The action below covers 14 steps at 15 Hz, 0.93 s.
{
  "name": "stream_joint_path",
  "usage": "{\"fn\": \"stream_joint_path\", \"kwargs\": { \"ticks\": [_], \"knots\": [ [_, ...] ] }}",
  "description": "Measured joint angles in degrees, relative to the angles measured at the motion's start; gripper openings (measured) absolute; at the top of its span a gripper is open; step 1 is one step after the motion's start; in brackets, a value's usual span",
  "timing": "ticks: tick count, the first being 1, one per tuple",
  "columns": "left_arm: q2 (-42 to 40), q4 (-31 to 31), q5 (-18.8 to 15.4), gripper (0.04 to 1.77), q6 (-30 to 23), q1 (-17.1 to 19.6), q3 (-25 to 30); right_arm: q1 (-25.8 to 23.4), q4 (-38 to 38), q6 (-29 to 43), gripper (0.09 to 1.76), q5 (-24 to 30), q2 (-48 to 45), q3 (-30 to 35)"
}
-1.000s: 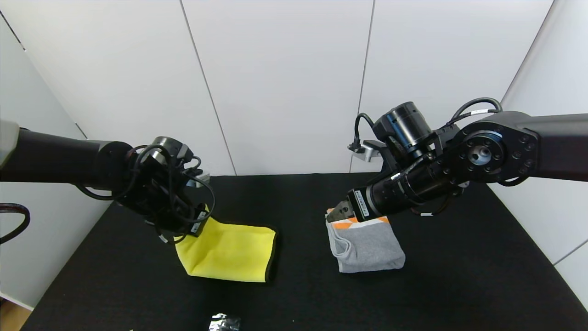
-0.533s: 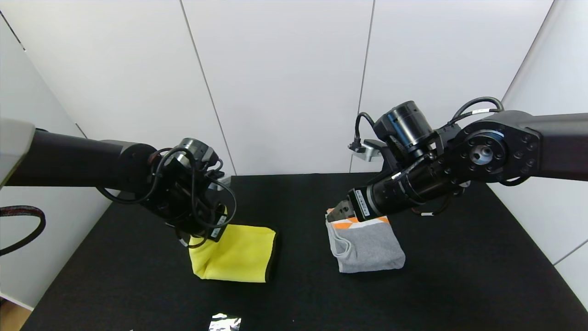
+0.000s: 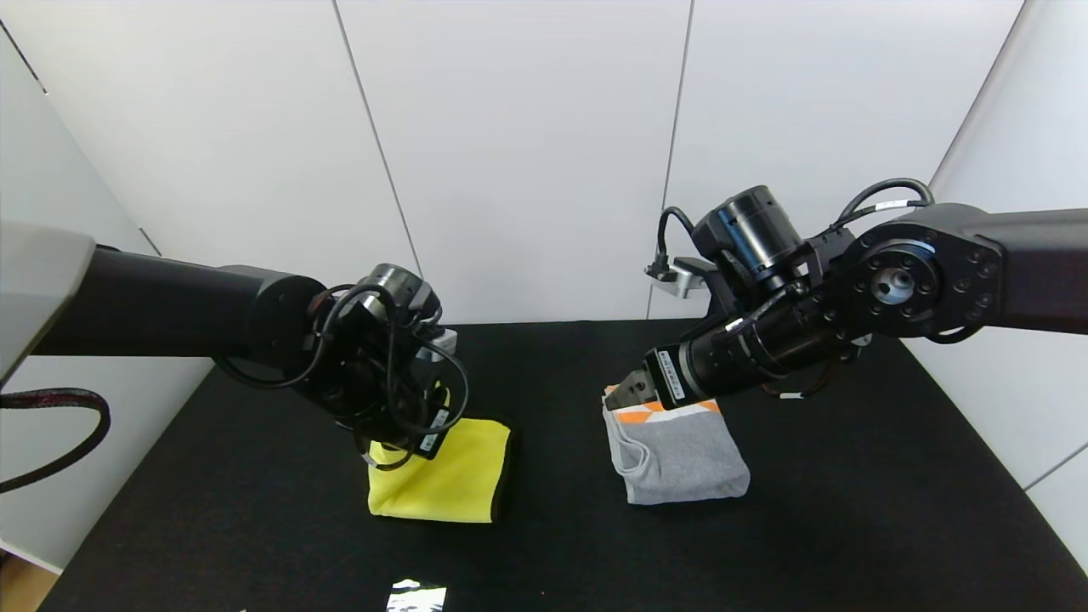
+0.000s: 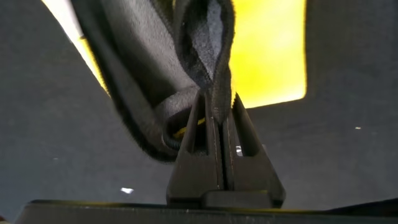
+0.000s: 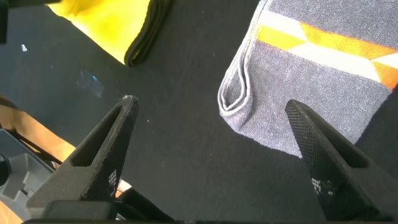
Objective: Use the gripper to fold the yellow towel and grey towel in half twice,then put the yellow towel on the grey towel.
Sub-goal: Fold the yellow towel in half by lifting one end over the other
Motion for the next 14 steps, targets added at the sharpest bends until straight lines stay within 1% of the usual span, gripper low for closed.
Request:
{"fn": "stream_joint_path", "kwargs": {
  "ticks": [3, 8, 10, 12, 14],
  "knots": [
    [0.02, 0.22, -0.02, 0.12, -0.87, -1.43, 0.49, 0.00, 0.00, 0.00, 1.71, 0.01, 0.00, 0.00],
    [0.94, 0.46, -0.24, 0.12, -4.64, -3.63, 0.62, 0.11, 0.00, 0.00, 1.71, 0.11, -0.02, 0.09],
    [1.93, 0.41, -0.27, 0.12, -7.07, -4.99, 0.82, 0.16, 0.02, 0.00, 1.71, 0.09, -0.10, 0.13],
    [2.82, 0.22, -0.54, 0.12, -7.79, -5.97, 0.96, 0.16, 0.02, 0.00, 1.71, 0.06, -0.10, 0.15],
    [3.58, -0.30, -0.76, 0.12, -9.75, -6.84, 1.18, 0.13, 0.00, -0.02, 1.71, 0.06, -0.10, 0.15]
  ]
}}
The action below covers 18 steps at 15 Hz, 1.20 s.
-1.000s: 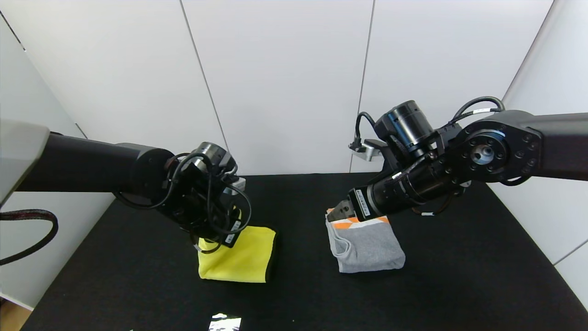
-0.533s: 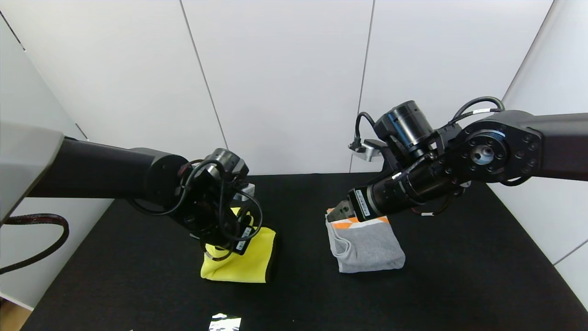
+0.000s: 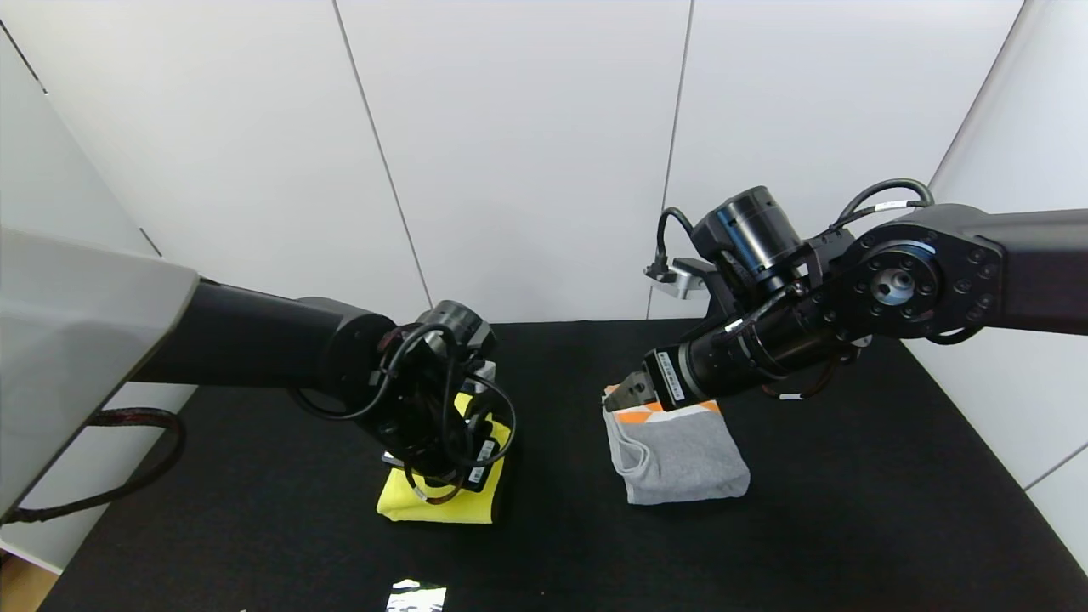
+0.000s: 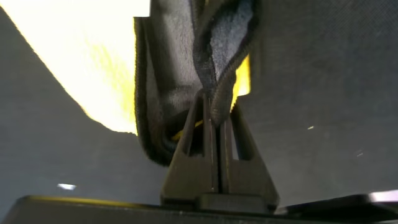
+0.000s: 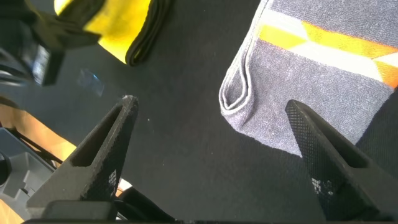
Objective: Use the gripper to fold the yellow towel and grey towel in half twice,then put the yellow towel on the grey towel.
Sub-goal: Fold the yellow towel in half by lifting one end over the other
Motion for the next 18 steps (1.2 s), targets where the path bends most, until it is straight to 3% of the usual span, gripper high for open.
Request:
{"fn": "stream_joint_path", "kwargs": {
  "ticks": [2, 6, 10, 18],
  "knots": [
    [0.66, -0.07, -0.04, 0.18, -0.77, -0.52, 0.20, -0.06, 0.00, 0.00, 1.71, 0.02, -0.01, 0.02],
    [1.11, -0.22, -0.57, 0.78, -1.71, -0.71, 0.29, -0.06, 0.02, 0.02, 1.71, 0.00, -0.09, 0.02],
    [1.02, -0.33, -0.52, 1.16, -1.73, -0.77, -0.06, -0.06, 0.00, 0.00, 1.71, -0.02, -0.11, 0.02],
    [-2.56, 0.37, -0.50, 1.51, -1.93, -1.15, -0.55, -0.04, -0.06, -0.06, 1.71, -0.06, -0.09, 0.18]
  ]
}}
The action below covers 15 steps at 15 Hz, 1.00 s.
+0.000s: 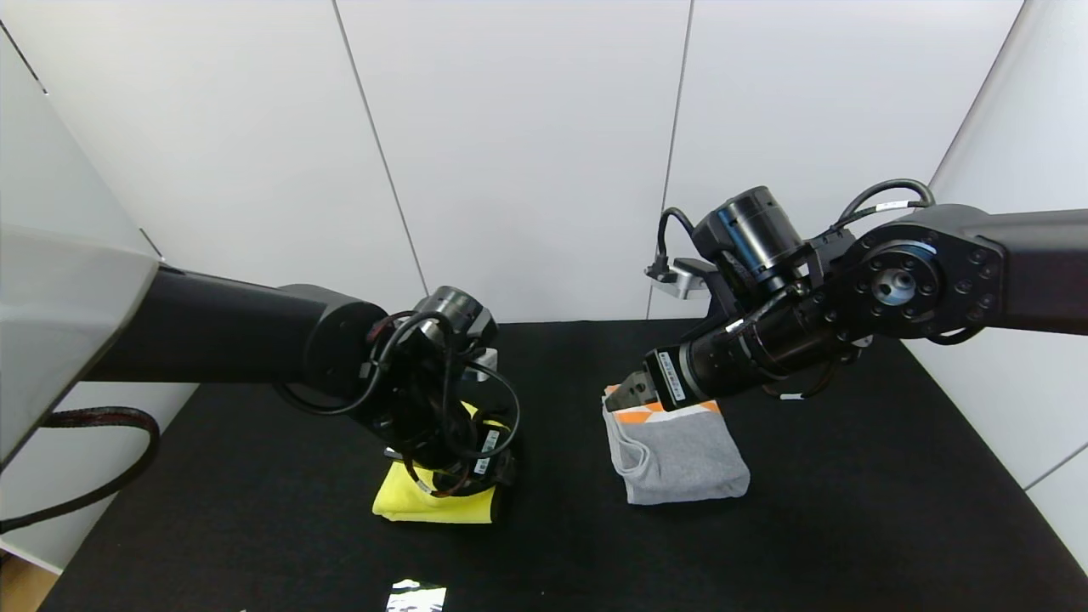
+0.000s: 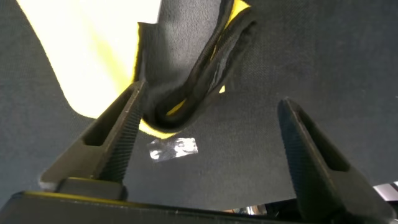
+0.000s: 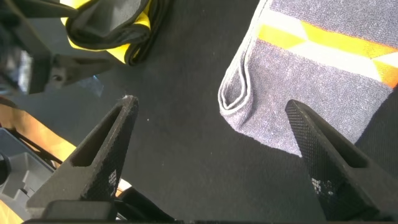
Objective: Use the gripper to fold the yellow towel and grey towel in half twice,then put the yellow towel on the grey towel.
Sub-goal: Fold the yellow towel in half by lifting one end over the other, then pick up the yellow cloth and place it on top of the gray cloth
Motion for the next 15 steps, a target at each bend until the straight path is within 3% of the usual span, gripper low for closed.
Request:
{"fn": "stream_joint_path", "kwargs": {
  "ticks": [7, 15],
  "knots": [
    [-2.35, 0.22, 0.46, 1.63, 0.63, 3.38, 0.16, -1.71, -0.35, -0.18, 1.71, 1.16, -0.91, 0.80],
    [-1.96, 0.24, 0.30, 1.69, 2.08, 9.92, 0.66, -10.17, -0.22, -13.42, 1.71, 15.29, -6.10, 5.83]
  ]
}}
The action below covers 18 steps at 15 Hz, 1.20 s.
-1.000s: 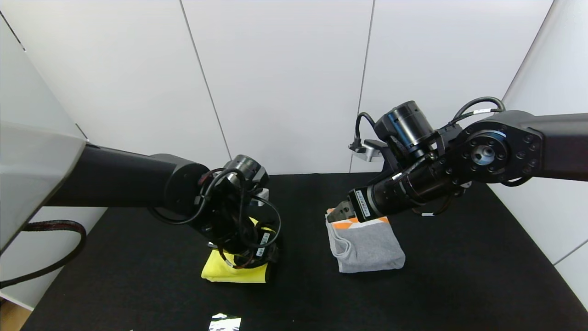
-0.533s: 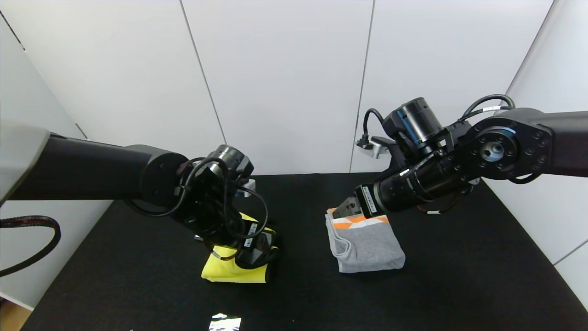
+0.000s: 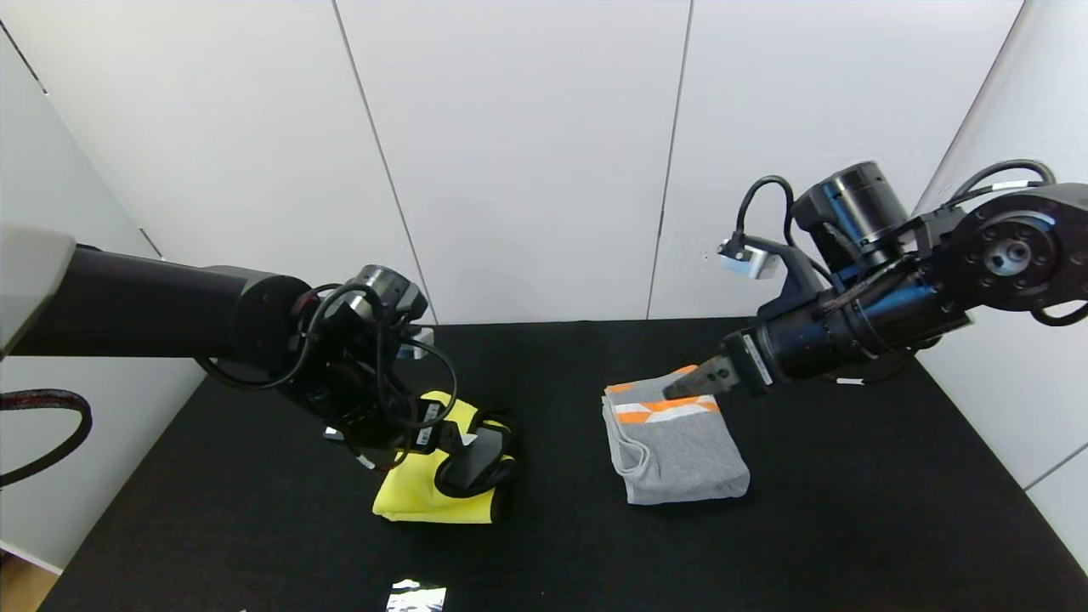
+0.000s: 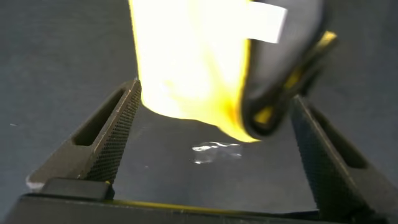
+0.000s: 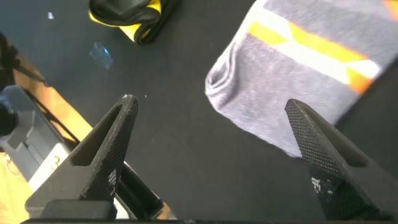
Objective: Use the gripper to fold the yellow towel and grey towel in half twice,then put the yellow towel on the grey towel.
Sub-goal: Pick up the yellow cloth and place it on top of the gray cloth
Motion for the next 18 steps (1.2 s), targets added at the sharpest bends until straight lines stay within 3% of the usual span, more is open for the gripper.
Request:
{"fn": "stream_joint_path", "kwargs": {
  "ticks": [3, 7, 13, 18],
  "knots": [
    [0.69, -0.09, -0.83, 1.69, 0.52, 2.85, -0.33, -3.04, 0.26, -2.18, 1.71, 2.62, -1.63, 0.30],
    [1.68, -0.33, -8.96, 1.70, 3.10, 7.55, -0.61, -4.66, 0.34, -3.34, 1.71, 2.68, -2.23, 0.60],
    [4.77, -0.50, -15.48, 1.71, 5.52, 14.02, -0.69, -6.62, 0.28, -4.62, 1.71, 2.76, -2.43, 0.62],
    [6.89, -0.46, -21.64, 1.71, 7.83, 15.87, -0.24, -6.80, 0.28, -4.60, 1.71, 2.73, -2.47, 0.62]
  ]
}}
